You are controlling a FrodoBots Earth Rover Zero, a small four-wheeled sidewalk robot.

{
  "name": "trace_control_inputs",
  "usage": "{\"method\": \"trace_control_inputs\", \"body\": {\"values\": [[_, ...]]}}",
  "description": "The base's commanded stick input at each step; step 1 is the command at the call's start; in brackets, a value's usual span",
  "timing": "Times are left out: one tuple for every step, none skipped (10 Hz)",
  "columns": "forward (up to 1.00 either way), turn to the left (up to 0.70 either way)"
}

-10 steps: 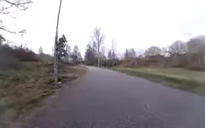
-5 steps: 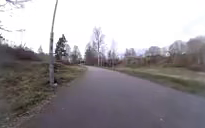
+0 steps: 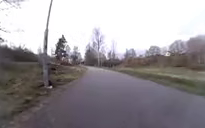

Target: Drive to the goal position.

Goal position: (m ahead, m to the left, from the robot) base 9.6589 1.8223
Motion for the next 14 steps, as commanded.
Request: {"method": "trace_control_inputs", "body": {"values": [[0.70, 0.00], [0.70, 0.00], [0.70, 0.00], [0.70, 0.00], [0.70, 0.00], [0.70, 0.00], [0.70, 0.00], [0.70, 0.00], [0.70, 0.00], [0.70, 0.00], [0.70, 0.00], [0.70, 0.00], [0.70, 0.00], [0.70, 0.00]]}}
